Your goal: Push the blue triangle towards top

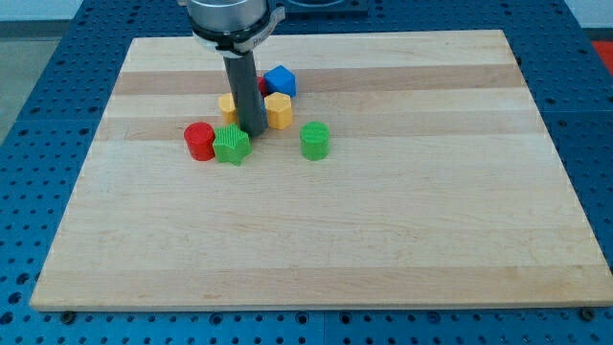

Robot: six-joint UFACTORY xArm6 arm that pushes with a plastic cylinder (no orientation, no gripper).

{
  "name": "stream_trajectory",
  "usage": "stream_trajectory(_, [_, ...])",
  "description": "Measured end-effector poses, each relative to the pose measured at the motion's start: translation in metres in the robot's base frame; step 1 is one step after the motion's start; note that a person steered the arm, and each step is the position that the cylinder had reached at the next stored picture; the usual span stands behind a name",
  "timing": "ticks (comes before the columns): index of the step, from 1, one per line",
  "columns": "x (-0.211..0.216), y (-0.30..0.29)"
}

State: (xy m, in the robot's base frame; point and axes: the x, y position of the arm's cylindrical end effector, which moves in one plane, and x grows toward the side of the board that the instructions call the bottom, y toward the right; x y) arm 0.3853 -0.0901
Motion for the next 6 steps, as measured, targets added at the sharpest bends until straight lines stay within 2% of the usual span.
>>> stream_trajectory(1, [-0.023, 0.000])
stream_trajectory(4, [-0.042, 0.001])
stream_trajectory(6, [-0.078, 0.032])
